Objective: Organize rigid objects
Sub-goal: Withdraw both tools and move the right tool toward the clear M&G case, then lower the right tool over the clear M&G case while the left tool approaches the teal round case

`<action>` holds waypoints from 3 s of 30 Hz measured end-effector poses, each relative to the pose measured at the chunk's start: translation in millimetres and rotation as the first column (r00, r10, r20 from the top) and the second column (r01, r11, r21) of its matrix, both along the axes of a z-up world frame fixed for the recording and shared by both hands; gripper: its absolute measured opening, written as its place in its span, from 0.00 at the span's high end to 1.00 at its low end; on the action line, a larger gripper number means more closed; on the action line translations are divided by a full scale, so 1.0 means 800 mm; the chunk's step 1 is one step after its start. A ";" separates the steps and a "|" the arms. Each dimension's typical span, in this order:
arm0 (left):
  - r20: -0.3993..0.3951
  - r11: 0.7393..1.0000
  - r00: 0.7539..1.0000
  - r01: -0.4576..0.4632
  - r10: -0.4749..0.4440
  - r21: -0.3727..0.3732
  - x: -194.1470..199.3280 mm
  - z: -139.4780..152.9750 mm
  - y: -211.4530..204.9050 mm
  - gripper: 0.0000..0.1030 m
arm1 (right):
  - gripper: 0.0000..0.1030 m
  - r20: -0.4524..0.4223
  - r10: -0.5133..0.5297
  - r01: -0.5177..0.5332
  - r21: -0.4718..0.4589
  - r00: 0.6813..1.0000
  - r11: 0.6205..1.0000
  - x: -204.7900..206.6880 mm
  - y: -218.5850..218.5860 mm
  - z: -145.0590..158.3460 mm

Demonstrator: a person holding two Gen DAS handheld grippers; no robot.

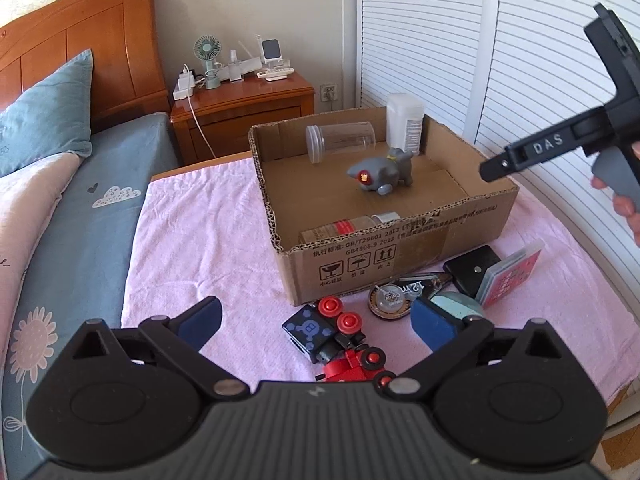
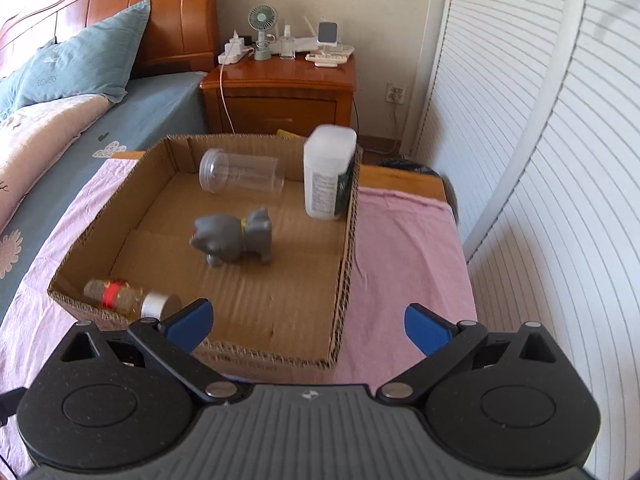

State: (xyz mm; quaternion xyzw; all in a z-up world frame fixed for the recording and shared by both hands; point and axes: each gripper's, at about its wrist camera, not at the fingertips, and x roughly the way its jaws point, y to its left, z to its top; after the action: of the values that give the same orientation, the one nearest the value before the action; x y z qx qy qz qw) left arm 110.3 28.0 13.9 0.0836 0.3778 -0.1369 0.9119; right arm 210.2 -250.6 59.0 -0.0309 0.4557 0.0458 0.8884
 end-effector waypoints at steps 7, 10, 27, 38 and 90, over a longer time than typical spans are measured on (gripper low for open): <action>0.021 0.997 0.998 -0.063 0.062 0.035 -0.017 -0.007 -0.003 0.03 | 0.00 -0.097 -0.078 0.083 0.043 0.992 0.996 -0.030 -0.017 -0.054; 0.021 0.995 0.995 -0.096 0.096 0.021 -0.025 -0.011 0.000 0.03 | 0.00 -0.103 -0.092 0.098 0.049 0.990 0.994 -0.038 -0.020 -0.066; -0.013 0.992 0.992 -0.126 0.126 -0.001 -0.037 -0.026 0.014 0.03 | 0.00 -0.099 -0.051 0.060 0.086 0.994 0.995 -0.114 -0.014 -0.077; -0.030 0.996 0.996 -0.087 0.087 0.001 -0.041 -0.034 0.010 0.03 | 0.00 -0.086 0.039 -0.041 -0.025 0.996 0.999 -0.140 0.040 -0.112; -0.126 0.989 0.991 -0.016 0.034 0.146 -0.002 -0.051 -0.141 0.10 | 0.00 0.080 0.125 -0.125 -0.003 0.989 0.992 -0.168 -0.030 -0.125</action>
State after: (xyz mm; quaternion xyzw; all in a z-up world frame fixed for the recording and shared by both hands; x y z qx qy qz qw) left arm 108.7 -84.6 -27.2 0.1356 0.4456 -0.1028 0.8789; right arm 76.0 -274.6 -40.8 -0.0606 0.4170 0.1007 0.9013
